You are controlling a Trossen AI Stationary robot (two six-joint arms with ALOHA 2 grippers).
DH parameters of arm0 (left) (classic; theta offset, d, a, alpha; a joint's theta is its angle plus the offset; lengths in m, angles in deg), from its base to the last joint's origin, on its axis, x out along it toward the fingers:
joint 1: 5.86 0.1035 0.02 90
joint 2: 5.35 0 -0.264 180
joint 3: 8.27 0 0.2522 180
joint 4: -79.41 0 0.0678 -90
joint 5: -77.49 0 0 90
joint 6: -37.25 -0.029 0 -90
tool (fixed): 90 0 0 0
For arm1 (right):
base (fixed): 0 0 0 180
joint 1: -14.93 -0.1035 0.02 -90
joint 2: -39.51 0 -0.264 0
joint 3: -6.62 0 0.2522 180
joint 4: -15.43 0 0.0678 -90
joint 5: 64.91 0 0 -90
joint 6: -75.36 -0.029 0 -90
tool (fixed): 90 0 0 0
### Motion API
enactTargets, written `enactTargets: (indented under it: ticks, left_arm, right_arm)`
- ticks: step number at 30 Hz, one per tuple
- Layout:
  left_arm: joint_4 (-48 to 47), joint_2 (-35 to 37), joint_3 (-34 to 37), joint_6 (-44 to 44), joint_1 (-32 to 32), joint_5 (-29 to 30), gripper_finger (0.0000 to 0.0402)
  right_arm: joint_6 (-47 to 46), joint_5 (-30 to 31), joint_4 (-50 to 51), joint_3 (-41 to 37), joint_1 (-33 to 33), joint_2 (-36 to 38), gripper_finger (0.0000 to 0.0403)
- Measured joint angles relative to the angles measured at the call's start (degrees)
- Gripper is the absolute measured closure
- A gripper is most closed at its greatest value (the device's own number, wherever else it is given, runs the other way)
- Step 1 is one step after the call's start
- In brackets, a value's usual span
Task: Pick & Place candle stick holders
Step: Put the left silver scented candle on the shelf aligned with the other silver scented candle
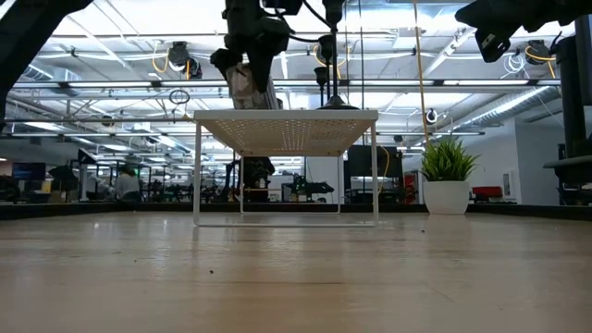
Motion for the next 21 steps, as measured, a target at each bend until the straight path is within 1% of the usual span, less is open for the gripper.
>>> enactTargets:
  ticks: [10,15,21]
  left_arm:
    - [0.24,-0.04,0.00,0.43,-0.03,0.42,0.0046]
    - [0.19,-0.97,0.00,0.89,-0.50,-0.46,0.0046]
    - [0.83,-1.77,0.00,0.97,-0.04,-0.15,0.0046]
  right_arm:
    - [-0.80,0.00,0.02,0.00,0.00,0.00,0.0403]
    - [-0.80,0.00,0.02,0.00,0.00,-0.01,0.0403]
    - [-0.80,0.00,0.02,0.00,0.00,0.00,0.0403]
